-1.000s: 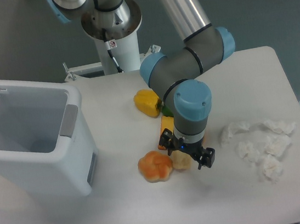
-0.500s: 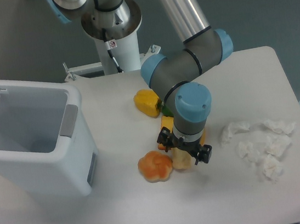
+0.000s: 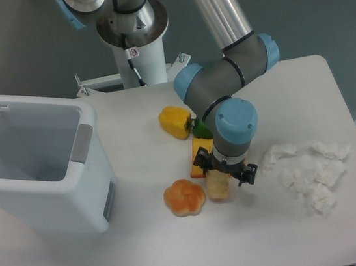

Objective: Pick up the square bread
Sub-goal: 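Lift the gripped beige bread piece up off the table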

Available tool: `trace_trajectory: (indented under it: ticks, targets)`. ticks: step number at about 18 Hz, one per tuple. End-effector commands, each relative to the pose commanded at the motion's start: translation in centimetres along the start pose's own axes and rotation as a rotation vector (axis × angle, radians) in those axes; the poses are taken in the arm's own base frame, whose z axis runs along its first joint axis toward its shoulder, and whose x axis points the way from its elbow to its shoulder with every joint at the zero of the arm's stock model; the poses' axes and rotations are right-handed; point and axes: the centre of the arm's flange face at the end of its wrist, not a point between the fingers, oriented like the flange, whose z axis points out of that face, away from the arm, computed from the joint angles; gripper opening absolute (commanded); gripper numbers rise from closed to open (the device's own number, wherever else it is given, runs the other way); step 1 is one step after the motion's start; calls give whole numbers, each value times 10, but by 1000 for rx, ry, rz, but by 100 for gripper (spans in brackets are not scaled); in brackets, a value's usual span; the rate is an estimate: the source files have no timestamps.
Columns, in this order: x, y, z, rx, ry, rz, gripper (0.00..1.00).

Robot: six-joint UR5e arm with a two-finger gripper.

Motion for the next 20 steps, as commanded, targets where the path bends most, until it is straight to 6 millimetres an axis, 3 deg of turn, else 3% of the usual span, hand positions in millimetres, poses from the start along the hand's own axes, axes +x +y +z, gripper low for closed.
trace_trajectory:
  ticks: [3,5,9,13,20]
  targets:
    - [-1,0,-2,7,1,3,62]
    - [-1,0,-3,9,-2,0,43]
    - [-3,0,-9,17,-9,-3,28]
    - [-10,-4,-23,53,-23,-3,28]
    - [-34,-21,-91,141,-131,5,30]
